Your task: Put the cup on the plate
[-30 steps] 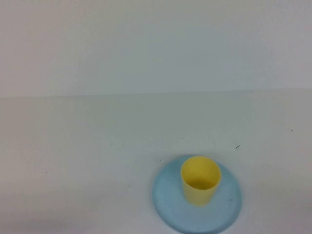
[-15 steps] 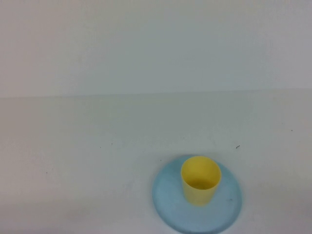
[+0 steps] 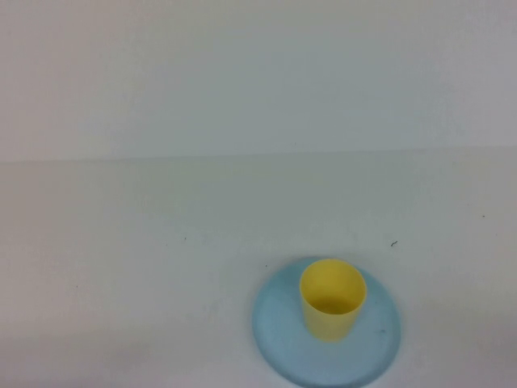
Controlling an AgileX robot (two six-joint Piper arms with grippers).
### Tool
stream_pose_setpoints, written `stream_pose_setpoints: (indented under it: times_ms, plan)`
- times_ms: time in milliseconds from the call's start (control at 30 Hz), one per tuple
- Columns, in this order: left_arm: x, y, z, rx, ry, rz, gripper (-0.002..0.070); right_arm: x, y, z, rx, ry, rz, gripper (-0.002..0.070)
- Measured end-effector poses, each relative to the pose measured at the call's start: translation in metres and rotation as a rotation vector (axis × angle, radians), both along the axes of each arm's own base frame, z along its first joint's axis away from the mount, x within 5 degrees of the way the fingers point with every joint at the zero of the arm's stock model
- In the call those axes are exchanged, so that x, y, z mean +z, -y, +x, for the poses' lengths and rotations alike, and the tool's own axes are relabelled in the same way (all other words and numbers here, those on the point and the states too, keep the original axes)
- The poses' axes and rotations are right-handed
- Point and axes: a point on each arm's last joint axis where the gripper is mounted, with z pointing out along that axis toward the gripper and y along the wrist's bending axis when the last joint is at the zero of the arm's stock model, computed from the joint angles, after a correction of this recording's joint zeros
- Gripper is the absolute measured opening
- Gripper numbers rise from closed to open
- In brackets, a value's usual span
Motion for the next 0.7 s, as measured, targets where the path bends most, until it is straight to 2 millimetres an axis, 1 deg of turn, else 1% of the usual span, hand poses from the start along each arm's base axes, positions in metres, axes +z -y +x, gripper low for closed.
stream_pose_setpoints:
  times_ms: [533, 700]
  plan:
    - [-0.0002, -0.0002, 0.0000, 0.004, -0.002, -0.005, 0.0001, 0.0001, 0.0001, -0.0002, 0.000, 0.001, 0.001, 0.0000]
    - [-0.0002, -0.0002, 0.0000, 0.004, -0.002, -0.005, 0.0001, 0.0021, 0.0034, -0.0017, -0.023, 0.021, 0.014, 0.0000]
